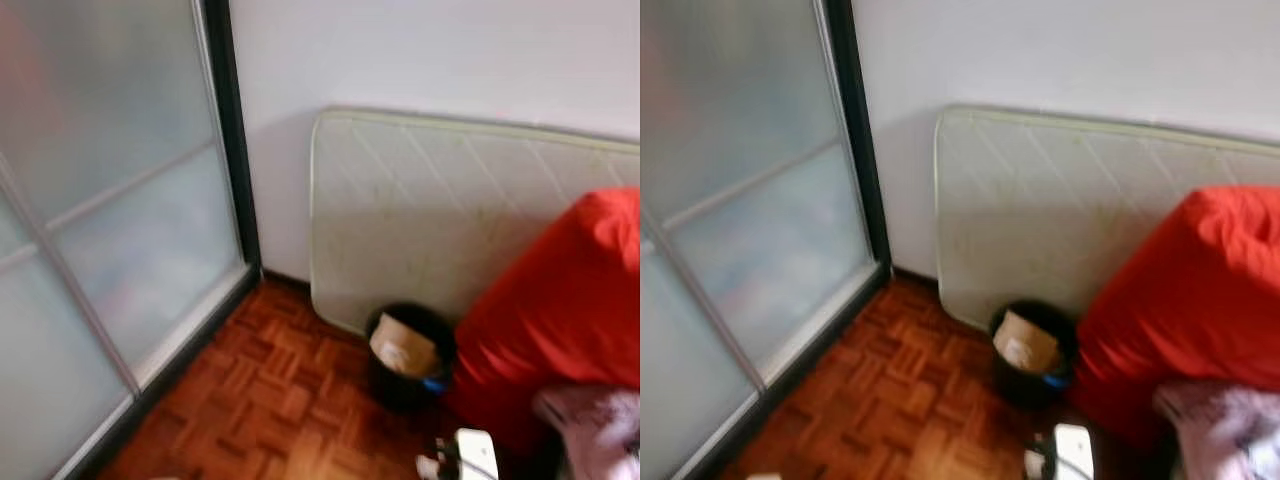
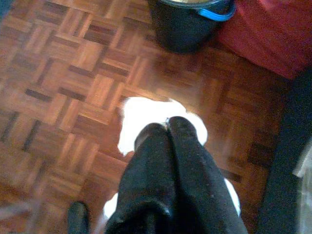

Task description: Clean up the room

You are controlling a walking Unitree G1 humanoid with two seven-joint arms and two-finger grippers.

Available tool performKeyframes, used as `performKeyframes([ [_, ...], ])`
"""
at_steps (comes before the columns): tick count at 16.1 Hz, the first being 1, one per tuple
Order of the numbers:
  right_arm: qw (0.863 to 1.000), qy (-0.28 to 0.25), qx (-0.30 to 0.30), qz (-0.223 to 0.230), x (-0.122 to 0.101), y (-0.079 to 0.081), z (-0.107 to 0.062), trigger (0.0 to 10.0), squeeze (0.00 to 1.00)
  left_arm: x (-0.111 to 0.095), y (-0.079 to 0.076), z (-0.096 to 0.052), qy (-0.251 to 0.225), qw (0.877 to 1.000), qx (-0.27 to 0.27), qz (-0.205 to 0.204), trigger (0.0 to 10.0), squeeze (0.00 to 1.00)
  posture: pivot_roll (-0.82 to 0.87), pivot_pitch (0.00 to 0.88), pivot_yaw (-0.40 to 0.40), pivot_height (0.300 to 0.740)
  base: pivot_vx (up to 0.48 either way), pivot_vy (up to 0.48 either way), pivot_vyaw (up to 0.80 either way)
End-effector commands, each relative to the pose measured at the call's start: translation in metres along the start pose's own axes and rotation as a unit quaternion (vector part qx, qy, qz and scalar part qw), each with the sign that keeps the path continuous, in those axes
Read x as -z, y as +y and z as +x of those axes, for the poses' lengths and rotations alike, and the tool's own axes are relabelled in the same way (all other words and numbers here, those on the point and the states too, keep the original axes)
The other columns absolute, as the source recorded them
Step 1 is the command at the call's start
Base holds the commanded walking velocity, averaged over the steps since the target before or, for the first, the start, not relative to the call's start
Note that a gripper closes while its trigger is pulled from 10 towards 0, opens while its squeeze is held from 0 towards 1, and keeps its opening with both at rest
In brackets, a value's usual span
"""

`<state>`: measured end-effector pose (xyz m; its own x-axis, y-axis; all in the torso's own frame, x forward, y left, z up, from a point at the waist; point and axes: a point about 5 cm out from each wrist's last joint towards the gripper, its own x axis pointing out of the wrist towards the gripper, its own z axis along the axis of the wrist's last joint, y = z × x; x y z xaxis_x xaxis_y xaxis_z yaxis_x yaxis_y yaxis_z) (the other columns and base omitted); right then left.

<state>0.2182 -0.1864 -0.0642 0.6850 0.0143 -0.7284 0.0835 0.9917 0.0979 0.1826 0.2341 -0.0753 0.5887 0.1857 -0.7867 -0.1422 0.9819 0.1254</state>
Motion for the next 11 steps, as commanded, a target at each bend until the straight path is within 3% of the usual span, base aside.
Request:
performKeyframes([
  [1,1.000,0.012,0.020,0.005,0.0077,-0.0147,-0.0040,10.0,0.00,-0.0032,-0.0085,0.0009,-0.004,1.000,0.011,0.001,10.0,0.00,-0.01,0.000,-0.011,0.740,0.292,0.000,0.00],
  [9,0.999,0.020,0.022,0.021,0.0089,-0.0145,-0.0038,10.0,0.00,-0.0028,-0.0083,0.0009,-0.003,1.000,0.010,-0.003,10.0,0.00,0.00,0.000,-0.014,0.740,0.296,0.000,0.00],
  [11,0.999,0.021,0.019,0.020,0.0089,-0.0145,-0.0038,10.0,0.00,-0.0026,-0.0085,0.0008,-0.003,1.000,0.009,-0.003,10.0,0.00,0.00,0.000,-0.015,0.740,0.298,0.000,-0.69],
])
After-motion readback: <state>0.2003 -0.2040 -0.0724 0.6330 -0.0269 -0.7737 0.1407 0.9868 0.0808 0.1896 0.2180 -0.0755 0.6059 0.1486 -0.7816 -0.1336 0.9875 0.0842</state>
